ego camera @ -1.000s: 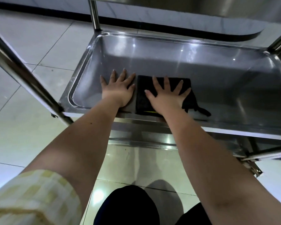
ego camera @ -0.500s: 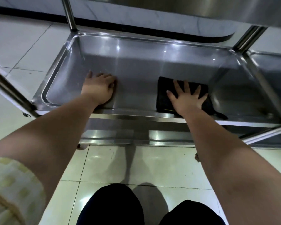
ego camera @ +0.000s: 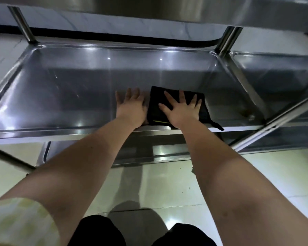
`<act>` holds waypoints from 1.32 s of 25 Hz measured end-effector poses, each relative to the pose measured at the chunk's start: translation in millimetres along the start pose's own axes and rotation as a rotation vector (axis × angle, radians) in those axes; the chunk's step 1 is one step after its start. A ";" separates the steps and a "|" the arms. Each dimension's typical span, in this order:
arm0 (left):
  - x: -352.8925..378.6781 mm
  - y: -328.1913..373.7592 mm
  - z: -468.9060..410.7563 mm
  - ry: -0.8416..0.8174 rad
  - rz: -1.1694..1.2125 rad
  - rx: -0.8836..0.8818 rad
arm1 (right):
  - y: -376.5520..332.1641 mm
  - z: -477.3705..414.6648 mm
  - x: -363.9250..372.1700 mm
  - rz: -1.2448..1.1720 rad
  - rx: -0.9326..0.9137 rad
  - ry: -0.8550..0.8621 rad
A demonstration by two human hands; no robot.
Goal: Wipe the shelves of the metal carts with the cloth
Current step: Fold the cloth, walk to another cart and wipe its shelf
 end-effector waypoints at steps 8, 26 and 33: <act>7.4 25.0 -19.5 -0.106 -0.103 0.015 | 102.6 -16.9 -25.3 -0.008 0.056 -0.006; 1.0 28.2 -12.2 -0.117 -0.117 0.029 | 150.4 13.7 -40.5 -0.049 0.311 -0.069; 3.4 30.5 -14.2 -0.121 -0.135 0.036 | 132.5 1.2 -39.0 -0.054 0.385 -0.050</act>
Point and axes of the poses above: each hand's wrist, its own z-axis away from the middle knuckle, its own x-axis out of the palm, y = z × x, the point moved 1 cm from there along -z, towards the middle knuckle, and after that the axes turned 9 degrees about -z, right-handed, at the moved point
